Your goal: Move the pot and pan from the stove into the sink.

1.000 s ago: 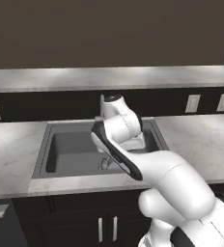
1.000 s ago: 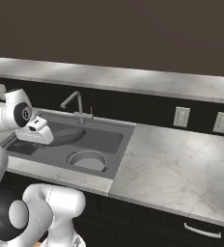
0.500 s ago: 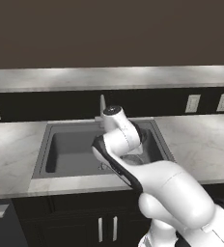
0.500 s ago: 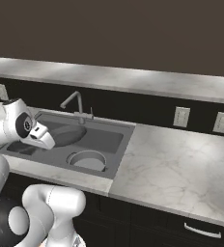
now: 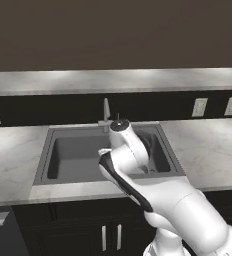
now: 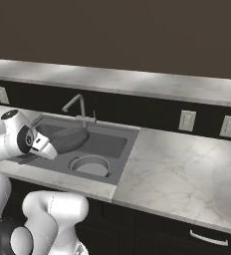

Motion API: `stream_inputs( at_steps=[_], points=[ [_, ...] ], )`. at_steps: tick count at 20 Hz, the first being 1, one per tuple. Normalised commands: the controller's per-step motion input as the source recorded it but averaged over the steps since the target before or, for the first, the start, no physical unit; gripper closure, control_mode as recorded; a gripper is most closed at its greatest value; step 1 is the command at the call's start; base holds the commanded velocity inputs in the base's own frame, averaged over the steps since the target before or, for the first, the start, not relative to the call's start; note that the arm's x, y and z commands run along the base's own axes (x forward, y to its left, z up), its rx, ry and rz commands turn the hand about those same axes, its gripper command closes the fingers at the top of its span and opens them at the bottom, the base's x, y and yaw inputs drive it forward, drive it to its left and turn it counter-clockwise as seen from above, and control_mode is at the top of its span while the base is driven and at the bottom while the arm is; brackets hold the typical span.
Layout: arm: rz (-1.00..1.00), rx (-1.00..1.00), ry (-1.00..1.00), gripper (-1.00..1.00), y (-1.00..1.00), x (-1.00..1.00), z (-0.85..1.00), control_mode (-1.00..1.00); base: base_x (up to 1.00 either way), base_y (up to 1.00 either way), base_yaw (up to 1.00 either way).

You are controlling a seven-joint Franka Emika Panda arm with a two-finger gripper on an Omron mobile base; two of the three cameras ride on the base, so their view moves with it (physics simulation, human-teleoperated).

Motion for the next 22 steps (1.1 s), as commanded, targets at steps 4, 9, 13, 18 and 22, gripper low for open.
stream_inputs(
  at_steps=[4,9,13,18,22],
  points=[
    [0.0,0.0,0.0,1.0,0.0,0.05,0.0,-1.0,0.0,0.0,0.0],
    [-0.1,0.0,-0.01,1.0,0.05,0.27,-0.07,-1.0,0.0,0.0,0.0],
    [-0.18,0.01,-0.03,1.0,0.01,0.19,-0.09,-1.0,0.0,0.0,0.0],
    [-0.19,0.03,-0.03,1.0,0.0,0.06,-0.04,-1.0,0.0,0.0,0.0],
    [-0.02,0.02,0.0,1.0,0.0,0.0,0.0,-1.0,0.0,0.0,0.0]
  ],
)
